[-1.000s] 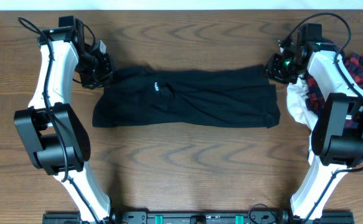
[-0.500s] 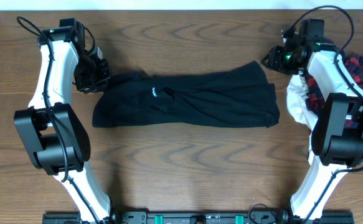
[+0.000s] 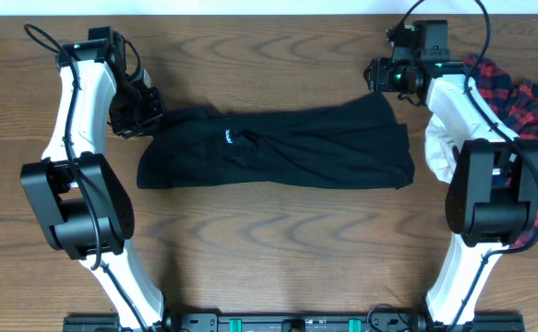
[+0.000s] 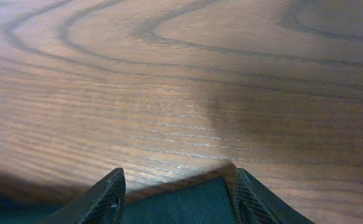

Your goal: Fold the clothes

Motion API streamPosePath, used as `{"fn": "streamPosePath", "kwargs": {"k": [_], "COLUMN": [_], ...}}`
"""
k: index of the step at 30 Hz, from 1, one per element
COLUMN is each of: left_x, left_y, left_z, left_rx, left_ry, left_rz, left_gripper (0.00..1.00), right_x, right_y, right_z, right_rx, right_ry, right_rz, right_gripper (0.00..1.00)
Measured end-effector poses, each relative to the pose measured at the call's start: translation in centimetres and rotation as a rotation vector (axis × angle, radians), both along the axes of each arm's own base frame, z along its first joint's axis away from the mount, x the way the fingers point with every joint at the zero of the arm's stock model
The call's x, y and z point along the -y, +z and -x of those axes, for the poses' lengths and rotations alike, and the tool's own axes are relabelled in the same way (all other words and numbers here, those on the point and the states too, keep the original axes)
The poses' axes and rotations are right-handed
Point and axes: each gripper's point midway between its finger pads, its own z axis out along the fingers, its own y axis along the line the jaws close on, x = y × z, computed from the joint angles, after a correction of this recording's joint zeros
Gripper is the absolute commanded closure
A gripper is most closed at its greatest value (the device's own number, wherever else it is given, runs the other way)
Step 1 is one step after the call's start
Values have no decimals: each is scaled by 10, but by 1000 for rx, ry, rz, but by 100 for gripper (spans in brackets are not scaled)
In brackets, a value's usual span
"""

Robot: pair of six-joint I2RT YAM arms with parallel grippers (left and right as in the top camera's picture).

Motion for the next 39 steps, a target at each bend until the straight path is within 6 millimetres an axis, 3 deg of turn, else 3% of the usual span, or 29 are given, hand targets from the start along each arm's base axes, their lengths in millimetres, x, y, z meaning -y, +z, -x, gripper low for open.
{"fn": "streamPosePath", "kwargs": {"k": [8,18,27,29,34,39], "left_x": [0,0,0,0,0,0], "left_y": [0,0,0,0,0,0], "left_z": [0,0,0,0,-1,-1], "left_rx": [1,1,1,1,2,3], "left_ry": [0,0,0,0,0,0], "left_rz": [0,0,0,0,0,-1], "left_gripper": [94,94,94,94,94,94], "right_x": [12,12,9,8,7,6], "right_y": [-21,-58,-66,-66,-68,-70], "right_z": [-2,3,4,4,6,9], "right_rx": [-41,-119,-135,-134,-147,-162], "right_ry": [-82,-114,-116,-116,-120,-119], "right_rz": [18,3,-21,-24,-31,-34], "right_gripper": [44,45,44,48,72,79]}}
